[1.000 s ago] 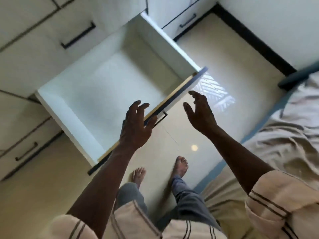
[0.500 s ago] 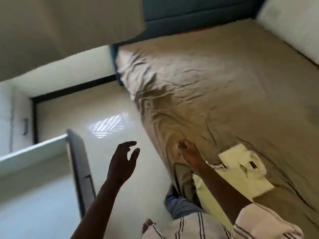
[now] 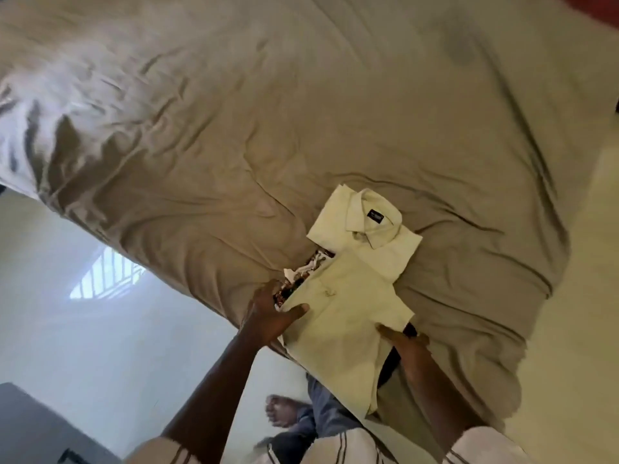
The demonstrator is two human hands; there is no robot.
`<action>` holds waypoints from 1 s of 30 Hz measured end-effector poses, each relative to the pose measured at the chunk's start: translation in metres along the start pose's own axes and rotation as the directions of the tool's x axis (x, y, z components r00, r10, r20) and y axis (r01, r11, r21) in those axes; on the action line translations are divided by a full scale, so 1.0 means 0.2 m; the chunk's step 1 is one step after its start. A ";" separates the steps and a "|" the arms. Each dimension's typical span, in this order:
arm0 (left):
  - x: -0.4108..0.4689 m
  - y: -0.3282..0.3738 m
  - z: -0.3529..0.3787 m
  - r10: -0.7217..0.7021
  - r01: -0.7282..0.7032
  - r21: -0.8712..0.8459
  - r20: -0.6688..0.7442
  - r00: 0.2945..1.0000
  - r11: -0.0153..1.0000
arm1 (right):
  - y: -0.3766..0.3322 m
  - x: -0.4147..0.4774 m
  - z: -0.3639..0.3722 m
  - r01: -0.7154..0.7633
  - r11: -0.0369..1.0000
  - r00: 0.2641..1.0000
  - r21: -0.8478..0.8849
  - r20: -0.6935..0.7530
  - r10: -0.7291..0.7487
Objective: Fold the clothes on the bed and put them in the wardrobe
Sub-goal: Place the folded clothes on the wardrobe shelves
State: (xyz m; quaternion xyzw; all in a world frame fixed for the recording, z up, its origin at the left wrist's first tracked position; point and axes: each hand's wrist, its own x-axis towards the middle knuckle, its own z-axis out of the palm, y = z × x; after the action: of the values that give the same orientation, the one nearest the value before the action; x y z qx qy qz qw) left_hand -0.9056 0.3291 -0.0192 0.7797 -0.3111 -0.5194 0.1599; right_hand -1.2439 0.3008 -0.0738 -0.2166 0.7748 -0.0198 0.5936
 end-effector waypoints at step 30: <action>0.13 0.42 0.12 -0.306 0.592 -0.337 0.614 0.728 0.732 | -0.32 -0.21 -0.02 -0.186 0.860 0.924 0.475 0.382 -0.011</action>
State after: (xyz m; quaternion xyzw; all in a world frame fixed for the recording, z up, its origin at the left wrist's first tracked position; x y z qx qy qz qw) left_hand -0.9461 0.2504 0.0005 0.5904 0.0143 -0.7957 0.1346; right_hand -1.2197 0.2572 -0.0159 -0.0183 0.6251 -0.1522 0.7653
